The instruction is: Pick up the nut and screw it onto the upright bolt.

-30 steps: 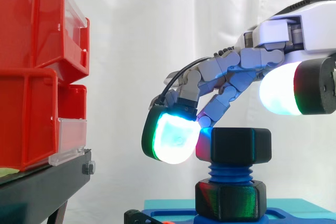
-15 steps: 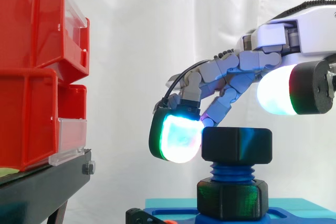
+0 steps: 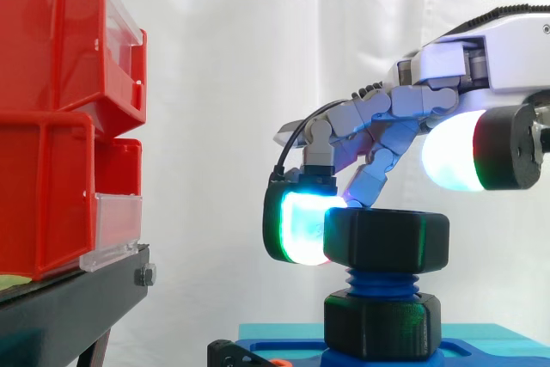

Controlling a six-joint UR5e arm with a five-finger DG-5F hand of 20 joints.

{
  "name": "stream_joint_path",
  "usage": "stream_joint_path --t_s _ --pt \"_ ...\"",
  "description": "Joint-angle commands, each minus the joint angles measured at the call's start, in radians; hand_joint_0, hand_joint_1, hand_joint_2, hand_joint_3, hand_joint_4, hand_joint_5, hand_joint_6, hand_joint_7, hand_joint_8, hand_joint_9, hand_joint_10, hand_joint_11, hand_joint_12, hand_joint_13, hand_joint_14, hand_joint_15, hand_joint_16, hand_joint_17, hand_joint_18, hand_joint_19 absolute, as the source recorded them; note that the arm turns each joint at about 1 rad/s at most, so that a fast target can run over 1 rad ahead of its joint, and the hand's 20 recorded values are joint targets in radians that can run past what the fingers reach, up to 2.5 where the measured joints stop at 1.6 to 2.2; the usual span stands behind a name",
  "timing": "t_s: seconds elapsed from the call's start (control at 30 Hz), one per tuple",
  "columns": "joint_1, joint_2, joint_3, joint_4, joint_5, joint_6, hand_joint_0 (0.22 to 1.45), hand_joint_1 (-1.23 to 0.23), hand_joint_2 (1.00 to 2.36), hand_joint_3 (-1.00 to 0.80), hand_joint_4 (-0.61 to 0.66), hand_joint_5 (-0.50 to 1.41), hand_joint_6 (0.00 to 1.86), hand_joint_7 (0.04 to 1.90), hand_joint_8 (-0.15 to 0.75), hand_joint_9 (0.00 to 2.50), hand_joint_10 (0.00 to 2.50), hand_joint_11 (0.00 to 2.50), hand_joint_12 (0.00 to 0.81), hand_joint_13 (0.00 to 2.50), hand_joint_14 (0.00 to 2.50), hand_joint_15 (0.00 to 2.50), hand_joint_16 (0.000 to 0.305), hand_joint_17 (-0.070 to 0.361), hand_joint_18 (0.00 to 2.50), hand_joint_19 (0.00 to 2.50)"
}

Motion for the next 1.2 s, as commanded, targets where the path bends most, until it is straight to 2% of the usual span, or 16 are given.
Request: stream_joint_path --t_s 0.0,0.1,0.13,0.17,0.37,0.47,0.6,0.67,0.87,0.93,1.17 --pt "-0.006 0.000 0.001 0.000 -0.005 0.000 0.53 -0.21 1.00 -0.50 0.15 0.02 0.50 1.40 0.265 0.88 0.00 0.00 0.263 0.46 0.00 0.00 0.024 0.053 0.06 0.00" --pt "-0.011 0.001 -0.001 0.000 -0.010 0.000 0.54 -0.22 1.00 -0.50 0.17 0.04 0.50 1.42 0.266 0.98 0.00 0.00 0.248 0.52 0.00 0.00 0.021 0.047 0.12 0.00" --pt "-0.021 0.000 -0.001 0.003 -0.019 0.000 0.54 -0.23 1.00 -0.50 0.16 0.04 0.50 1.43 0.267 1.02 0.00 0.00 0.241 0.55 0.00 0.00 0.020 0.044 0.14 0.00" --pt "-0.023 0.001 0.001 0.005 -0.023 -0.002 0.54 -0.23 1.00 -0.50 0.16 0.05 0.50 1.44 0.265 1.04 0.00 0.00 0.241 0.56 0.00 0.00 0.019 0.044 0.16 0.00" --pt "-0.037 0.001 0.005 0.002 -0.039 -0.002 0.55 -0.26 1.00 -0.50 0.14 0.06 0.60 1.26 0.263 1.25 0.00 0.00 0.193 0.72 0.00 0.00 0.014 0.030 0.34 0.00" --pt "-0.048 0.001 0.028 -0.014 -0.048 -0.002 0.55 -0.28 1.00 -0.50 0.13 0.06 0.61 1.23 0.250 1.34 0.00 0.00 0.171 0.81 0.00 0.00 0.011 0.024 0.46 0.00" --pt "-0.055 0.001 0.058 -0.052 -0.052 -0.003 0.55 -0.28 1.00 -0.50 0.12 0.07 0.60 1.26 0.253 1.40 0.00 0.00 0.166 0.85 0.00 0.00 0.009 0.021 0.50 0.00" --pt "-0.057 0.001 0.073 -0.070 -0.054 -0.005 0.55 -0.26 1.00 -0.50 0.15 0.07 0.50 1.42 0.261 1.36 0.00 0.03 0.184 0.83 0.00 0.00 0.012 0.026 0.47 0.00" --pt "-0.057 0.001 0.098 -0.075 -0.054 -0.008 0.53 -0.21 1.00 -0.50 0.21 -0.02 0.51 1.15 0.259 1.21 0.00 0.03 0.217 0.72 0.00 0.00 0.018 0.040 0.36 0.00" --pt "-0.051 0.001 0.101 -0.072 -0.049 -0.008 0.53 -0.20 1.00 -0.50 0.25 -0.05 0.50 1.00 0.255 1.14 0.00 0.01 0.232 0.67 0.00 0.00 0.021 0.046 0.32 0.00" --pt "-0.041 0.001 0.099 -0.066 -0.039 -0.006 0.51 -0.16 1.00 -0.50 0.22 -0.09 0.50 0.74 0.229 0.98 0.00 0.00 0.256 0.57 0.00 0.00 0.026 0.058 0.23 0.00"
